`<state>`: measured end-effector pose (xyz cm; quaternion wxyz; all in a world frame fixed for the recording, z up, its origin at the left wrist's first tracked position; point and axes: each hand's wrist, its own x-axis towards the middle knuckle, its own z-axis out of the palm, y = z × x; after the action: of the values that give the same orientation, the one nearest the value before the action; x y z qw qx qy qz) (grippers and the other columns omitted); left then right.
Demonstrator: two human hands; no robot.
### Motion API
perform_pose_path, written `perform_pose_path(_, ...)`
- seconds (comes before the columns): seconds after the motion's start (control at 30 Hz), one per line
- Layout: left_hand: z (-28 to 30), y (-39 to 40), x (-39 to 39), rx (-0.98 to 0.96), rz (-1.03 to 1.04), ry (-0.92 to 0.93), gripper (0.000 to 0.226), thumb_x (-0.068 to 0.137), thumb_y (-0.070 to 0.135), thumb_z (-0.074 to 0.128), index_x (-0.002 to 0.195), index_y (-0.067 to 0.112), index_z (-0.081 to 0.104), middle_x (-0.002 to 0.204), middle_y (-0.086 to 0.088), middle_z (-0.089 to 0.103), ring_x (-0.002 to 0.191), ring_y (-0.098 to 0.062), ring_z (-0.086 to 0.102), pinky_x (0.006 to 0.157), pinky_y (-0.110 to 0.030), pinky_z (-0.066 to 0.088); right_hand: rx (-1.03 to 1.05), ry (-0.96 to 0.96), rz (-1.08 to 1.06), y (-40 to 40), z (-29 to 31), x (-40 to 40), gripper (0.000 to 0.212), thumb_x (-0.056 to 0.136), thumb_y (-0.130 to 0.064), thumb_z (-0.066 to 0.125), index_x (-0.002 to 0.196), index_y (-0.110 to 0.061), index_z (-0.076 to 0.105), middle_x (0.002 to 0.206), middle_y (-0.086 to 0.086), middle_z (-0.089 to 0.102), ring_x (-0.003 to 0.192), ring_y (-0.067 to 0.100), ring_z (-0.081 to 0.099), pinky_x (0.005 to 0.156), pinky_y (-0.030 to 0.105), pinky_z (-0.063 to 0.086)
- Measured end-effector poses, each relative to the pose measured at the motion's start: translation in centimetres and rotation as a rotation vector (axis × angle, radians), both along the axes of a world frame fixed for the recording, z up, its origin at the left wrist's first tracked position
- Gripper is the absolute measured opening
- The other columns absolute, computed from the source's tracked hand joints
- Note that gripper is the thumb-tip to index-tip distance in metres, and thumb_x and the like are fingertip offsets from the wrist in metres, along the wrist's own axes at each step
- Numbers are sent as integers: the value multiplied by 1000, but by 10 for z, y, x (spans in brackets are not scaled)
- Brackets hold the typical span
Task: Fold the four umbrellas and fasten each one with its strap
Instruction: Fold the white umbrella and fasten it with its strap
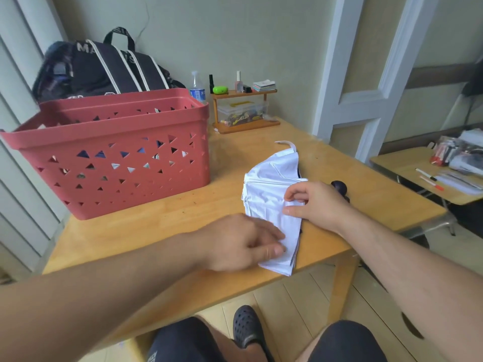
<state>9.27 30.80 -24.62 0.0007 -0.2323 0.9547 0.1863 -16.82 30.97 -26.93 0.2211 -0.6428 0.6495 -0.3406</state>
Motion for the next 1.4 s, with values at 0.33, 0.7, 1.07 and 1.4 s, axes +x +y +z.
perform_pose_path(0.33,-10,-31,-22,-239,216,-209,102,89,85,40,166,25,14,174,9,6,160,-13,-1,128,-52,8,120,305,70,29,7,3,104,59,-71,85,151,-47,43,153,-22,43,143,1,37,111,23,34)
perform_pose_path(0.7,-19,-24,-21,-132,217,-296,130,72,101,34,163,26,-19,169,15,-27,151,-6,-33,127,-56,-10,-225,316,-156,21,20,30,21,91,-45,72,103,-28,75,97,-17,68,103,10,64,86,26,48)
perform_pose_path(1.07,51,-95,-16,123,593,289,22,99,39,68,112,24,78,103,9,78,96,-16,73,85,-31,56,277,636,120,44,-8,40,111,75,-98,24,164,-35,2,170,-15,-13,158,9,-10,126,54,1)
perform_pose_path(1.4,45,-159,-117,388,886,284,52,103,48,57,143,16,58,137,-7,61,119,-32,61,104,-40,50,157,578,94,51,-6,41,110,75,-95,37,162,-34,12,172,-13,-3,157,4,-9,128,52,-2)
